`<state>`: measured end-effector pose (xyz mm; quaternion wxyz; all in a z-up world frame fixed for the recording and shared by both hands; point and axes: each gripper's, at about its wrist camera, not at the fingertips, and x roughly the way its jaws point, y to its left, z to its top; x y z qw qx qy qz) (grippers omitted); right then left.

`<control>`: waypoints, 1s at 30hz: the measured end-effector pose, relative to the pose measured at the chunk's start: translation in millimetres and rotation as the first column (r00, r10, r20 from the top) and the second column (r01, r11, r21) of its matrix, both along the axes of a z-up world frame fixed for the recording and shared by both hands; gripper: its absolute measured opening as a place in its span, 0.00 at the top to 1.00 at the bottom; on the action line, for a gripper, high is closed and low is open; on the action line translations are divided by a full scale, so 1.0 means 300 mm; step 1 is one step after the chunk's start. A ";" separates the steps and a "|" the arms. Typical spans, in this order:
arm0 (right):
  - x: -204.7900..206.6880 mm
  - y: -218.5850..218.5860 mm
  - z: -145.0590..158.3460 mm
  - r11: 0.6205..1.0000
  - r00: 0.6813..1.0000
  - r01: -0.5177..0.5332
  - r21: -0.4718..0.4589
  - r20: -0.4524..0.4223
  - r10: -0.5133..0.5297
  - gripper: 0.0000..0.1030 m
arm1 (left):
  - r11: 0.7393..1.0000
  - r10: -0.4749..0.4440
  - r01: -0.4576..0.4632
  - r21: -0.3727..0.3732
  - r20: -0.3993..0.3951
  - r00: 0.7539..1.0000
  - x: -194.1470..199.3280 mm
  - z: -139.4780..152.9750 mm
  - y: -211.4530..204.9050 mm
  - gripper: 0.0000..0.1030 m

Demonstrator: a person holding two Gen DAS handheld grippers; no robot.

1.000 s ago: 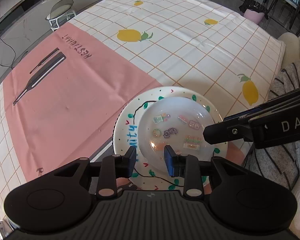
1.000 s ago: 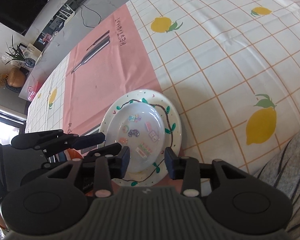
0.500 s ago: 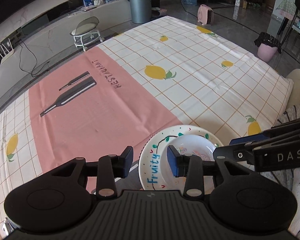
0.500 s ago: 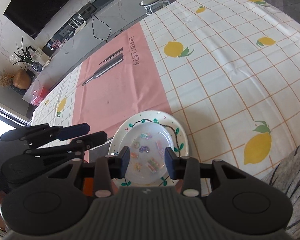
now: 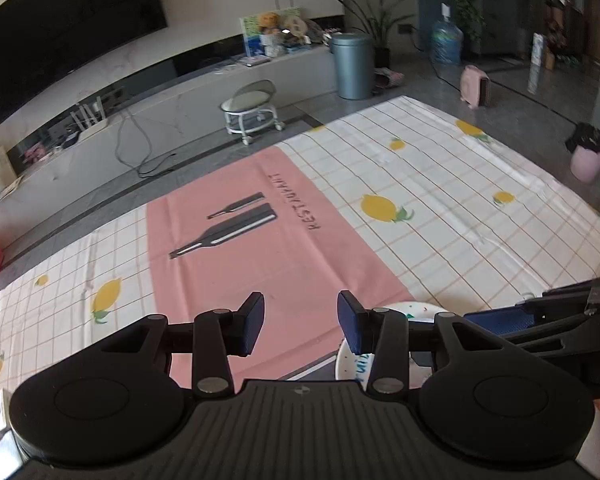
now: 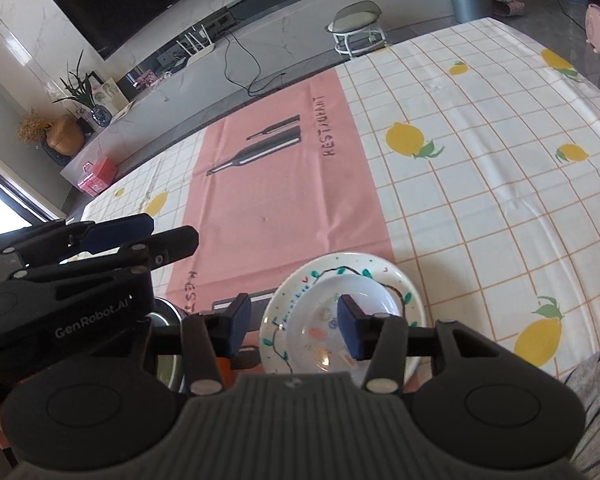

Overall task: Organize plates and bowls
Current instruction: 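Move both grippers to the rim of the stacked steel bowls, then close both grippers on the steel bowl stack rim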

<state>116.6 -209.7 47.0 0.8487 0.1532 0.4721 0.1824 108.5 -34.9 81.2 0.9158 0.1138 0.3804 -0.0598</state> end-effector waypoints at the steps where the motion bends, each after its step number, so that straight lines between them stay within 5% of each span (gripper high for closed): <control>1: -0.003 0.012 0.009 1.000 1.000 -0.011 0.005 0.008 0.011 0.51 | 0.999 0.035 -0.035 -0.014 0.017 0.999 -0.017 0.014 0.028 0.52; 11: -0.042 0.121 0.088 0.994 0.992 -0.103 0.028 0.071 0.101 0.39 | 0.964 0.261 -0.255 -0.075 0.091 0.961 -0.179 0.058 0.231 0.52; 19: -0.064 0.259 0.025 0.970 0.970 -0.243 0.002 -0.003 0.243 0.21 | 0.956 0.285 -0.286 -0.067 -0.028 0.958 -0.221 -0.048 0.285 0.52; 24: -0.065 0.304 -0.080 0.963 0.958 -0.270 -0.022 -0.105 0.266 0.22 | 0.953 0.280 -0.290 -0.088 -0.107 0.954 -0.222 -0.121 0.327 0.52; 30: -0.081 0.334 -0.123 0.952 0.948 -0.303 -0.048 -0.115 0.296 0.32 | 0.958 0.244 -0.265 -0.106 -0.173 0.954 -0.215 -0.186 0.346 0.51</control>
